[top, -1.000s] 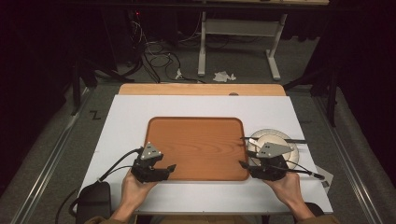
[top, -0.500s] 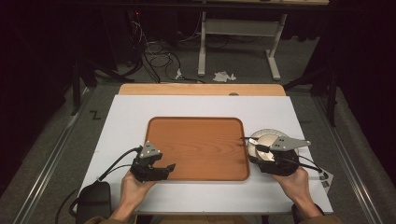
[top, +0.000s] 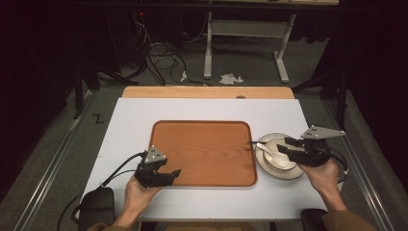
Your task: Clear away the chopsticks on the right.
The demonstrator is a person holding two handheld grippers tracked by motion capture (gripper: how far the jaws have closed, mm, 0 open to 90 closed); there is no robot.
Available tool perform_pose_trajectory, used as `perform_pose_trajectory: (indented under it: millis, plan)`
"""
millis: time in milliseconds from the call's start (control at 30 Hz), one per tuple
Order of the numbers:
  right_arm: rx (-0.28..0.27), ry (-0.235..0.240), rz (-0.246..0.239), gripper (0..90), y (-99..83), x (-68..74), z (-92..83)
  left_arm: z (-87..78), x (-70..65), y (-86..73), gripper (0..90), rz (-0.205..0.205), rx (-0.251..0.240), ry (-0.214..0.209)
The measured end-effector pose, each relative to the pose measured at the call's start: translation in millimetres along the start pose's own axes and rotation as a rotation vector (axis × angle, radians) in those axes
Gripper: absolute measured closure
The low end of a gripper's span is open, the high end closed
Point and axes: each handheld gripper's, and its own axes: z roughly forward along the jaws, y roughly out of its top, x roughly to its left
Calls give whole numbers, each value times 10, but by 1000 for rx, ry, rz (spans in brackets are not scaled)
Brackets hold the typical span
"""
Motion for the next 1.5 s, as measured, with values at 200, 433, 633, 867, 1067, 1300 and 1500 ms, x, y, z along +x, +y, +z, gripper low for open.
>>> perform_pose_trajectory:
  millis: [200,433,633,867,1067,1300,1500]
  plan:
    - [33,-61,5,617,6,-259,19,3,-2,-1,334,-1,1,1]
    - [115,-128,38,662,-24,-535,123,8,0,0,334,0,0,4]
    - [248,-181,42,673,-112,-746,287,12,-1,-3,333,0,3,2]
    - [321,-194,63,685,-189,-897,383,26,-4,-6,334,-2,10,4]
    - [365,-197,60,686,-192,-930,447,26,-4,-7,334,-3,11,3]
    - [395,-186,60,681,-184,-946,513,24,-1,-7,334,-3,8,-4]
    - [412,-168,45,680,-161,-932,556,27,-2,-8,334,-4,8,-3]
